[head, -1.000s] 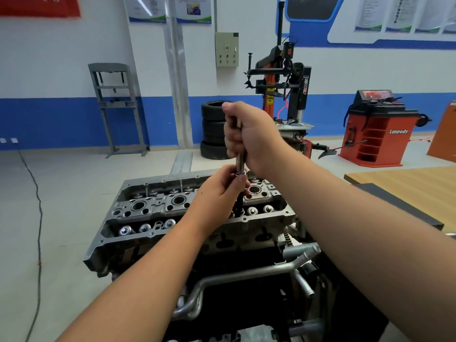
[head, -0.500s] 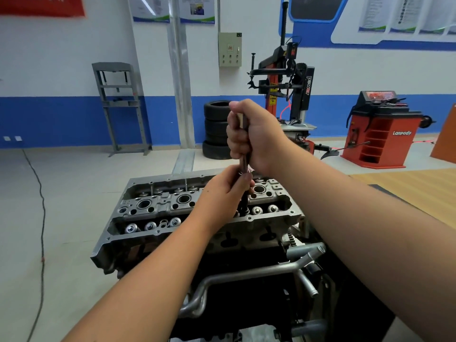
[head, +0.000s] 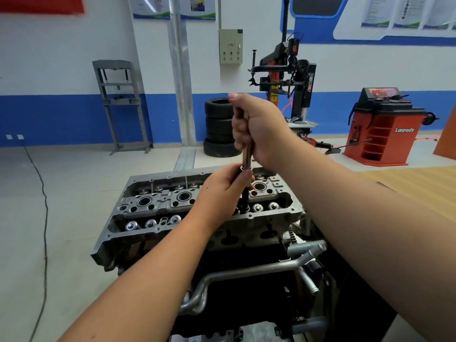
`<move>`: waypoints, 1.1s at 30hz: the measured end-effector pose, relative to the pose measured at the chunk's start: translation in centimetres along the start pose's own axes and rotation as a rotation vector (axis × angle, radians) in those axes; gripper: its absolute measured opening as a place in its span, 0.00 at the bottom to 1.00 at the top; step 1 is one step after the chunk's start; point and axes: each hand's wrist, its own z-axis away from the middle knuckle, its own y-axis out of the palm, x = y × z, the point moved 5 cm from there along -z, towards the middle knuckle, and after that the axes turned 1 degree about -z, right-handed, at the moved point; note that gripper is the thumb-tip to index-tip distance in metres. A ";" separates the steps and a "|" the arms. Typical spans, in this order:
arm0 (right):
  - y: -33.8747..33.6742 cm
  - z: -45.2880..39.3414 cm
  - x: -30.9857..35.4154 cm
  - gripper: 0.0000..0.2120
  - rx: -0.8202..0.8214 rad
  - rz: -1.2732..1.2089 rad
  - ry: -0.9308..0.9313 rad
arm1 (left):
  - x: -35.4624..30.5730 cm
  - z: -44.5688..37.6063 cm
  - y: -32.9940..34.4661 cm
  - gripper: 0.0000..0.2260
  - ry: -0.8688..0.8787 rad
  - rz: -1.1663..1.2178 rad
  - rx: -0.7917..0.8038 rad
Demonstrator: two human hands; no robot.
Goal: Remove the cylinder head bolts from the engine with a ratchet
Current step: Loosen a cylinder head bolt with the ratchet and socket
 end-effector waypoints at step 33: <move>-2.4 3.3 -6.2 0.08 -0.136 0.570 -0.494 | 0.4 -0.3 0.0 0.13 -0.049 0.055 0.034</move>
